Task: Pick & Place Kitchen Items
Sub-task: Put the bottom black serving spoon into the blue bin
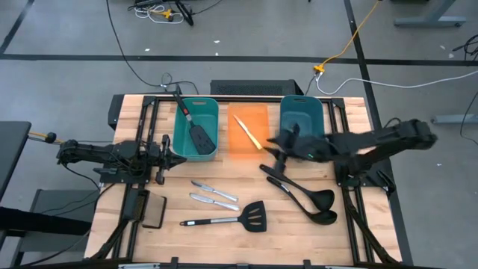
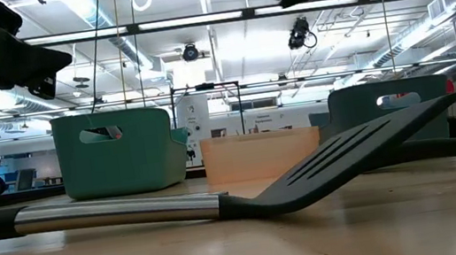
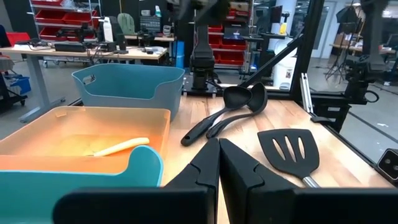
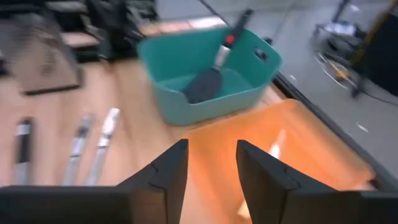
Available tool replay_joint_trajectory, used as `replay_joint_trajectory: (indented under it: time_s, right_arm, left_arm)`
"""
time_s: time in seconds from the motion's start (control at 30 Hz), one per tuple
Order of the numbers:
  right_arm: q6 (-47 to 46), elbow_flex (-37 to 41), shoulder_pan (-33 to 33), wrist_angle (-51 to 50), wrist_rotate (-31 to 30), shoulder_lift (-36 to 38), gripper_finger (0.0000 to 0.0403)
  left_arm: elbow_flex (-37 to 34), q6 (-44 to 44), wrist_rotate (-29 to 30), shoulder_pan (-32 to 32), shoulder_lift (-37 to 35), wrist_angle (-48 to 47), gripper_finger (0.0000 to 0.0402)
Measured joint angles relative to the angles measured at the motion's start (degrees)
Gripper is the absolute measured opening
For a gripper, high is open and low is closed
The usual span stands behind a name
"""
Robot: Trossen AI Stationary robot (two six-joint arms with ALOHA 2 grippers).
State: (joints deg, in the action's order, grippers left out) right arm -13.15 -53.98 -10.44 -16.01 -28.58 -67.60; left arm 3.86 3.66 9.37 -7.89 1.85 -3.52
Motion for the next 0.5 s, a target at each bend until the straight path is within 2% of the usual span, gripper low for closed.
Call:
replay_joint_trajectory:
  time_s: [0.13,0.23,0.37,0.5]
  right_arm:
    - [2.53,16.26,-4.06,19.46,-0.55,11.69,0.0134]
    - [3.83,26.55,-4.84,29.35,-1.78,21.02,0.0122]
    - [4.16,35.03,-4.73,31.25,-4.87,32.66,0.0089]
    - [4.62,37.54,-4.77,25.46,-6.51,40.28,0.005]
  left_arm:
    - [0.0,-0.51,0.0,-0.01,0.0,-0.04,0.0013]
    - [0.0,-0.5,0.02,-0.01,0.0,-0.06,0.0012]
    - [0.0,-0.1,0.0,-0.01,0.0,-0.08,0.0013]
    - [0.0,0.2,0.0,-0.01,0.0,-0.08,0.0012]
